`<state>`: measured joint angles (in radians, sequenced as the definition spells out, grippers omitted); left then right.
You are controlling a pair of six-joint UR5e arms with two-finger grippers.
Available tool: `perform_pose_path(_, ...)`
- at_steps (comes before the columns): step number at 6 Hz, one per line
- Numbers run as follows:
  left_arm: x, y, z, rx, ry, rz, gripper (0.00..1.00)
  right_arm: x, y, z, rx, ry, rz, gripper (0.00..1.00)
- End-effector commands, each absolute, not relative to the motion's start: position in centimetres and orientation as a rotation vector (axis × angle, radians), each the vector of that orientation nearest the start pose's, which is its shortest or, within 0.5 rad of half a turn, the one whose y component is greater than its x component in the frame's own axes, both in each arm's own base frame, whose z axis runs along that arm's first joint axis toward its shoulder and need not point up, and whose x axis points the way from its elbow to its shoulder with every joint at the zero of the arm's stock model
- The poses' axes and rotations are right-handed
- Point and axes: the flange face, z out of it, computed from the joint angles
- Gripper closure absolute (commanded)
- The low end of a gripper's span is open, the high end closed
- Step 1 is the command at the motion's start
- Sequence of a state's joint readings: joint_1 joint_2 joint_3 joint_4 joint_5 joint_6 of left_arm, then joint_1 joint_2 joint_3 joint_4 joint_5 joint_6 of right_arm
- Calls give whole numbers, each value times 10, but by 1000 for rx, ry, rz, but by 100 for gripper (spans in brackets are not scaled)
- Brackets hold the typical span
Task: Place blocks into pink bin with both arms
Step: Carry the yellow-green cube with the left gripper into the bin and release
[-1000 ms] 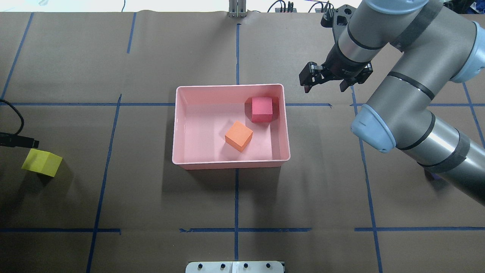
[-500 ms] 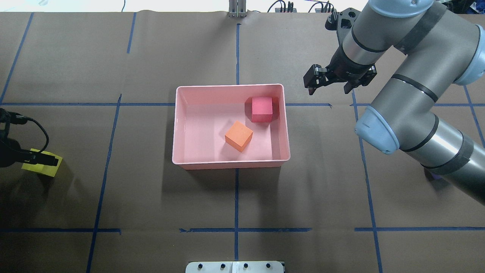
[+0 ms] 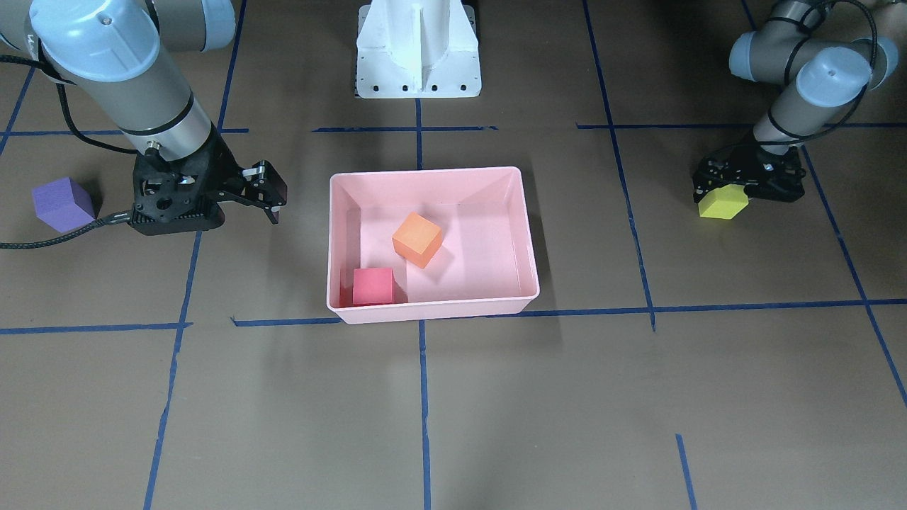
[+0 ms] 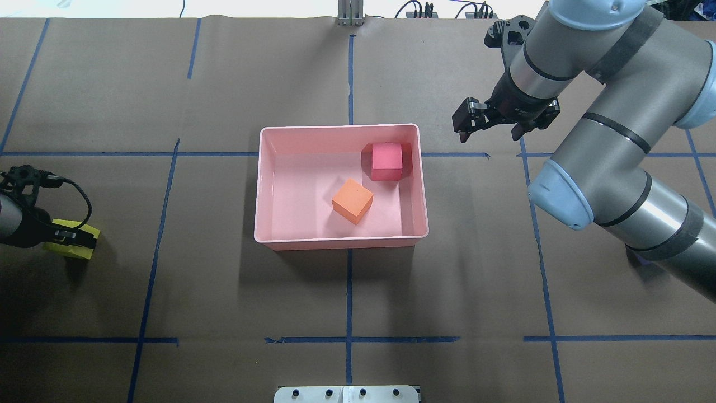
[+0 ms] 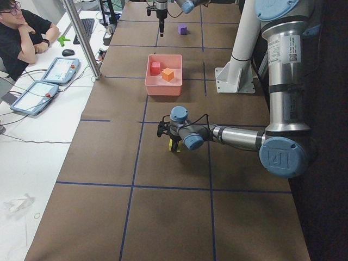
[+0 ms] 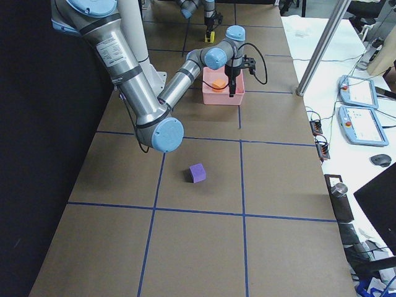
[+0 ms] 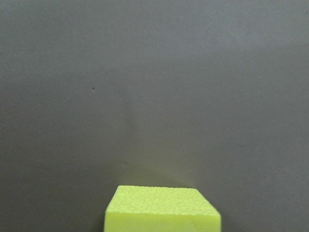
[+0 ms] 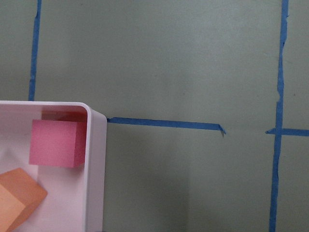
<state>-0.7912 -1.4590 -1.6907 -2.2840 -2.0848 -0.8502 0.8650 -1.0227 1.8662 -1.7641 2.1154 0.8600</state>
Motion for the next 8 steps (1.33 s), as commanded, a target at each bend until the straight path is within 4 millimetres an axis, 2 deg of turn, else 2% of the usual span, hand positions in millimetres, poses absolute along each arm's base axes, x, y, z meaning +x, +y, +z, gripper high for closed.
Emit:
perform_pose_path(1, 273, -409, 498, 56, 844, 97, 60, -322, -522, 248, 100, -812, -59, 0)
perform_pose_path(2, 286, -438, 394, 58, 833, 75, 59, -305, -527, 264, 114, -795, -80, 0)
perform_pose_path(3, 322, -471, 280, 50, 818, 68, 58, -277, -529, 300, 94, -783, -119, 0)
perform_pose_path(4, 354, -475, 207, 37, 830, 40, 57, -233, -528, 330, 97, -790, -165, 0)
perform_pose_path(5, 400, -485, 158, 5, 858, -2, 57, -195, -520, 374, 92, -769, -214, 0)
perform_pose_path(6, 435, -486, 133, 18, 842, -17, 43, -168, -508, 406, 85, -744, -237, 0)
perform_pose_path(7, 437, -487, 137, 40, 844, -1, 0, -156, -494, 424, 69, -730, -241, 0)
perform_pose_path(8, 435, -486, 136, 53, 847, 19, 0, -146, -474, 457, 99, -738, -258, 0)
